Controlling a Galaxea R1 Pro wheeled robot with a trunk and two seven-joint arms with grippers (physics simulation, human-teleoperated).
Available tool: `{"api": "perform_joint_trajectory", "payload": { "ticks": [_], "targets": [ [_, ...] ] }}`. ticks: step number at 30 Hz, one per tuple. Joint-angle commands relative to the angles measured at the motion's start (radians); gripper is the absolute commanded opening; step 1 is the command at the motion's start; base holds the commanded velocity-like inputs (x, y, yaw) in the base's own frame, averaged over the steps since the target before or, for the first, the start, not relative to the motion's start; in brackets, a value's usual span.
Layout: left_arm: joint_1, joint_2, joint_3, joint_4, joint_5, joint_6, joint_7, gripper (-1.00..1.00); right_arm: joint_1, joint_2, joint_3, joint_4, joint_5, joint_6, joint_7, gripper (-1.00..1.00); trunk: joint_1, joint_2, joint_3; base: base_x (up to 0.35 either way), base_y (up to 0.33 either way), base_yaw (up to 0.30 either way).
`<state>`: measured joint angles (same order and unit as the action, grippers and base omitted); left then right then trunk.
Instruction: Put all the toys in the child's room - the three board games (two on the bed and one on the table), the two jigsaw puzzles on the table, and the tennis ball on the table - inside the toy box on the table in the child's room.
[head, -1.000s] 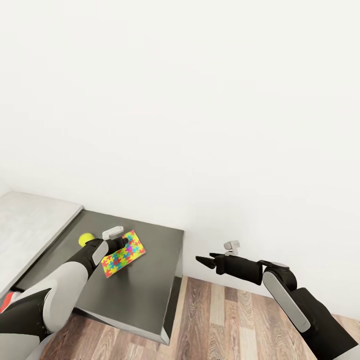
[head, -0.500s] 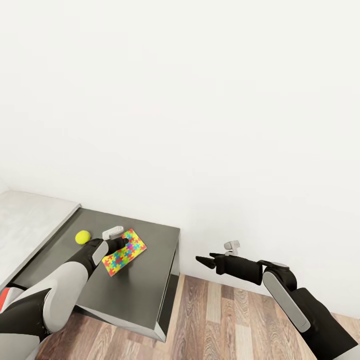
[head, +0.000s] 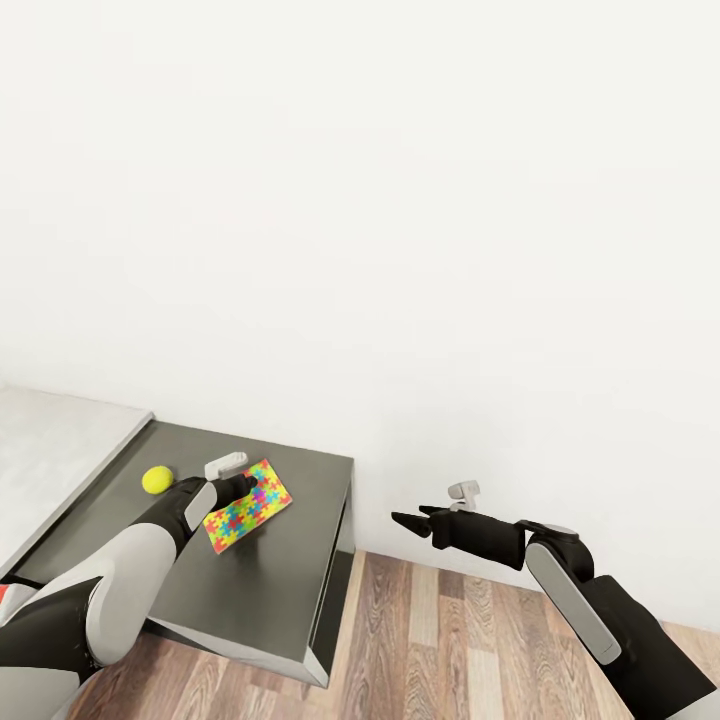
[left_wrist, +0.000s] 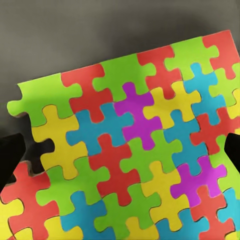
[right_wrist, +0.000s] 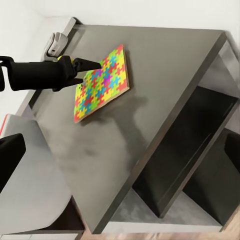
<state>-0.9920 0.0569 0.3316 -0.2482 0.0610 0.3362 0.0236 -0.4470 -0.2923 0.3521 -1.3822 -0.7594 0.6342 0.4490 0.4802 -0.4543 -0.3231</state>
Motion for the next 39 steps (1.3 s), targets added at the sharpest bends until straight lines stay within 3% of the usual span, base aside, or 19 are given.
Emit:
{"api": "perform_joint_trajectory", "payload": {
  "ticks": [1,39],
  "targets": [
    [0.0,0.0,0.001,-0.002,0.007,0.006,0.002,1.0,-0.001,-0.001,0.001,-0.001,-0.005,0.004,0.0,1.0,0.0,-0.002,-0.002,0.0,0.0,-0.007],
    [0.001,0.0,0.001,-0.002,0.007,0.006,0.002,1.0,-0.001,-0.001,0.001,-0.001,-0.006,0.005,0.002,1.0,0.0,-0.002,0.016,-0.01,0.002,-0.078]
  ]
}}
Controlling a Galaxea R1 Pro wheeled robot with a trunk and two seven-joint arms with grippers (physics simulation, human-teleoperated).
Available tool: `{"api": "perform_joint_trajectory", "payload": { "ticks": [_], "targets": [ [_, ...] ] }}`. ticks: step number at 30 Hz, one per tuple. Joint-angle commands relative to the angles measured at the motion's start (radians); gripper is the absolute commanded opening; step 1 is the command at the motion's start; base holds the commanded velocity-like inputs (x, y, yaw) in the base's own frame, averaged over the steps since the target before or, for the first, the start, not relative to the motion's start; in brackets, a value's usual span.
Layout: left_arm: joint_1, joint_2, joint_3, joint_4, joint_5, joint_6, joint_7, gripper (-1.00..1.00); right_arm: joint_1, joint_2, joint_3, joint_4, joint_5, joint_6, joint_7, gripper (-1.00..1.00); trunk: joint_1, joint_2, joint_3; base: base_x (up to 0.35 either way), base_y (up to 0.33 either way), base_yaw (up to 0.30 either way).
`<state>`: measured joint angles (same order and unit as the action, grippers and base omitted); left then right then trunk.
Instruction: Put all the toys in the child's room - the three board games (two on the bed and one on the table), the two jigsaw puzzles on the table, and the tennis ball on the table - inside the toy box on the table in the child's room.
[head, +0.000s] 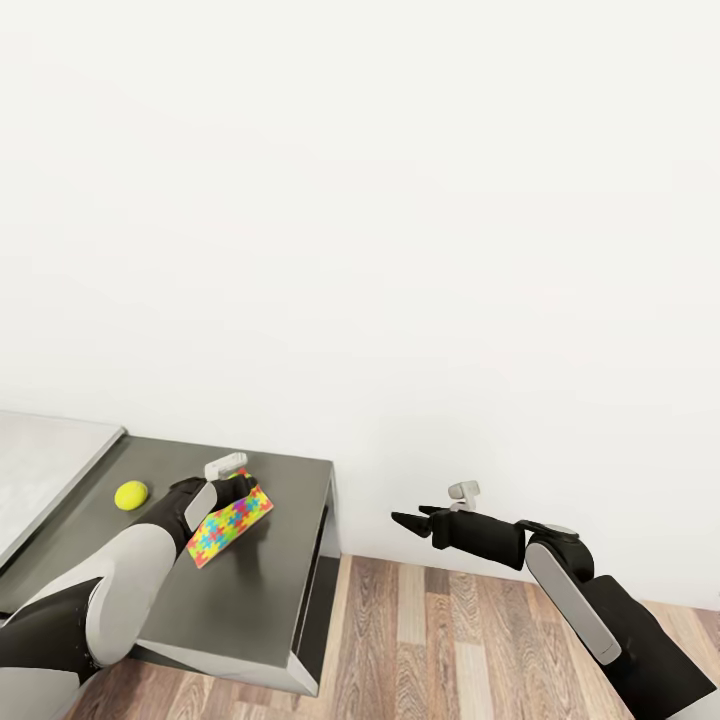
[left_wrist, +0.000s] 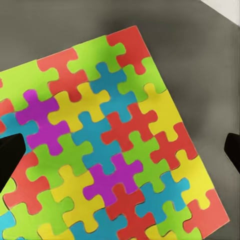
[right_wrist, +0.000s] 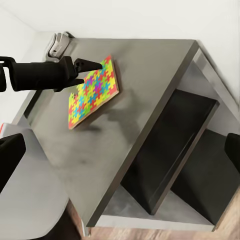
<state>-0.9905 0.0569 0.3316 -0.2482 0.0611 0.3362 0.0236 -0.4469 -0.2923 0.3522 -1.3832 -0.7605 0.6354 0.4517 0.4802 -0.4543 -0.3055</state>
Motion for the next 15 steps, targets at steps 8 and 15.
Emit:
{"api": "perform_joint_trajectory", "payload": {
  "ticks": [8,15],
  "targets": [
    [0.0,0.001,0.001,-0.003,0.006,-0.016,0.002,1.0,-0.001,-0.001,0.001,0.0,-0.004,0.004,-0.002,1.0,0.0,-0.002,-0.001,0.0,0.009,-0.012],
    [0.0,0.001,0.001,-0.002,0.004,-0.051,0.006,1.0,-0.001,-0.001,0.001,0.0,-0.003,0.004,-0.002,1.0,0.0,-0.002,-0.001,0.0,0.0,0.0]
  ]
}}
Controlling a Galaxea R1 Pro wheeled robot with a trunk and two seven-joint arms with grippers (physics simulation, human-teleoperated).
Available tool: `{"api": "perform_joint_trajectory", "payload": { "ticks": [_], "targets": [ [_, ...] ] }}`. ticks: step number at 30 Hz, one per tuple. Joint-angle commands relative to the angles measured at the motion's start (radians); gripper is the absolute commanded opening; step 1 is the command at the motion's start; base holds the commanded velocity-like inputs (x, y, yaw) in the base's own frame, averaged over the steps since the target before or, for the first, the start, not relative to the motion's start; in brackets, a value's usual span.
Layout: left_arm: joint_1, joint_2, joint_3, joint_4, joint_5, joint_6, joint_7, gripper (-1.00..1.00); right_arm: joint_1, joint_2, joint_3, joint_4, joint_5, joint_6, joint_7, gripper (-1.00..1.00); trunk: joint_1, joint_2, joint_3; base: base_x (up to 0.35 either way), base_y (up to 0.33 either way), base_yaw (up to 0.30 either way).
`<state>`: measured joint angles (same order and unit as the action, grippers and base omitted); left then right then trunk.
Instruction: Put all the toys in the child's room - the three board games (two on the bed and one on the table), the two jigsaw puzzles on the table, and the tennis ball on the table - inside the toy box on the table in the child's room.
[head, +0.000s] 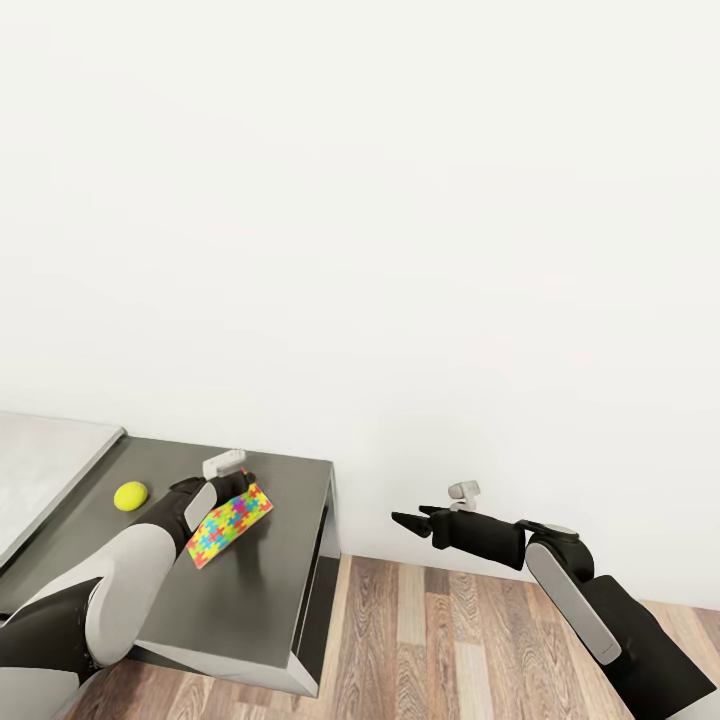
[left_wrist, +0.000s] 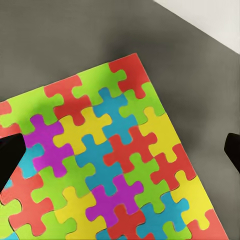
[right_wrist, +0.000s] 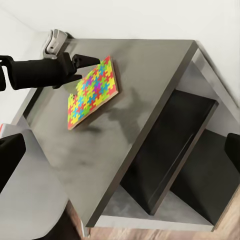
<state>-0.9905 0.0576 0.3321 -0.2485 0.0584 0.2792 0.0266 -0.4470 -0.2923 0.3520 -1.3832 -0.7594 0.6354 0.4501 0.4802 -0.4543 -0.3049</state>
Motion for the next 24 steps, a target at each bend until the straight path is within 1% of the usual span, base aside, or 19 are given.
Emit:
{"api": "perform_joint_trajectory", "payload": {
  "ticks": [1,4,11,24],
  "targets": [
    [0.0,0.0,0.001,-0.002,0.006,0.005,0.004,1.0,-0.001,-0.001,0.001,0.0,-0.005,0.004,0.0,1.0,0.0,-0.002,-0.002,0.0,0.005,0.0],
    [0.0,0.0,0.001,-0.002,0.006,0.004,0.007,1.0,-0.001,-0.001,0.001,0.0,-0.005,0.004,0.0,1.0,0.0,-0.002,-0.002,0.0,0.067,0.0],
    [0.0,0.001,0.001,-0.002,0.005,0.003,0.011,1.0,-0.001,-0.001,0.001,0.0,-0.005,0.004,-0.001,1.0,0.0,-0.002,-0.002,0.0,0.157,0.0],
    [0.0,0.001,0.001,-0.002,0.005,0.005,0.012,1.0,-0.001,-0.001,0.001,0.0,-0.005,0.004,-0.001,1.0,0.0,-0.002,-0.002,0.0,0.048,0.0]
  ]
}}
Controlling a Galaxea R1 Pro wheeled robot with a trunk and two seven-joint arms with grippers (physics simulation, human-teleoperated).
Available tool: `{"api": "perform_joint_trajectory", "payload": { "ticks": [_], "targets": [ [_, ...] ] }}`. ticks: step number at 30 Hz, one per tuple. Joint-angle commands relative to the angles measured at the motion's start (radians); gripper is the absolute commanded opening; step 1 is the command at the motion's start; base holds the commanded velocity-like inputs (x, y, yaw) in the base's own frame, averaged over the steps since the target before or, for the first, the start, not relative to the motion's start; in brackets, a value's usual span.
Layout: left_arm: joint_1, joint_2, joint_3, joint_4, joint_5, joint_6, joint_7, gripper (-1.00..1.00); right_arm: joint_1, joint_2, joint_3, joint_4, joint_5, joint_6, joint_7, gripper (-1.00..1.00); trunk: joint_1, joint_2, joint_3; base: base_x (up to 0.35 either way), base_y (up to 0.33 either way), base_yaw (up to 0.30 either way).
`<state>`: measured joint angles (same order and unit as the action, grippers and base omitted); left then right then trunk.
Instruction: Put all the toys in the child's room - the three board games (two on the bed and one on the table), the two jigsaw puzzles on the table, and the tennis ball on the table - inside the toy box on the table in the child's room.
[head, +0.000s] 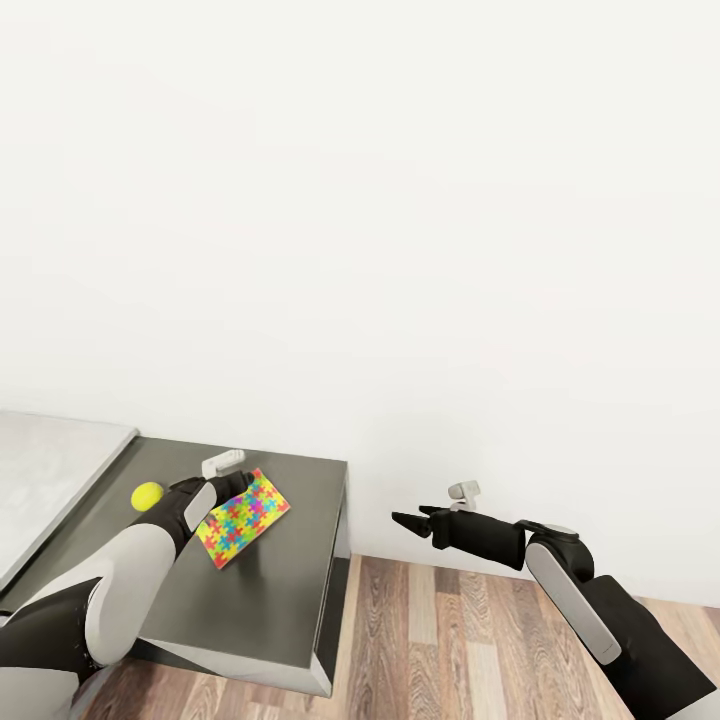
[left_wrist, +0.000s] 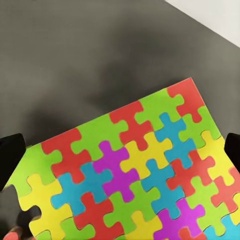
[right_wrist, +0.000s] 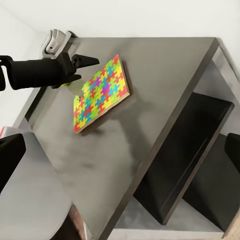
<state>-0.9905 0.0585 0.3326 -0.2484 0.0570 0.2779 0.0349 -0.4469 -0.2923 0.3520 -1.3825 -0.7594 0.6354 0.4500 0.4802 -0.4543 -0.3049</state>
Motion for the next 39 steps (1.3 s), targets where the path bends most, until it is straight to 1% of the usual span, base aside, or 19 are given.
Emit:
{"api": "perform_joint_trajectory", "payload": {
  "ticks": [1,13,28,39],
  "targets": [
    [0.0,0.0,0.0,-0.002,0.006,0.006,0.003,1.0,-0.001,-0.001,0.001,0.0,-0.005,0.004,-0.001,1.0,0.0,-0.002,-0.002,0.0,0.018,0.0],
    [0.0,0.0,0.002,-0.001,0.007,0.008,0.003,1.0,-0.001,-0.001,0.001,-0.001,-0.005,0.004,-0.001,1.0,0.0,-0.002,-0.002,0.0,0.056,0.0],
    [0.0,0.001,0.002,0.001,0.009,0.011,0.007,1.0,-0.001,0.0,-0.002,0.0,-0.007,0.005,-0.004,1.0,0.0,-0.002,-0.002,0.0,0.006,0.0],
    [0.0,0.001,0.003,0.001,0.009,0.01,0.007,1.0,-0.001,0.0,-0.002,0.0,-0.008,0.005,-0.004,1.0,0.0,-0.002,-0.015,0.0,0.0,0.0]
  ]
}}
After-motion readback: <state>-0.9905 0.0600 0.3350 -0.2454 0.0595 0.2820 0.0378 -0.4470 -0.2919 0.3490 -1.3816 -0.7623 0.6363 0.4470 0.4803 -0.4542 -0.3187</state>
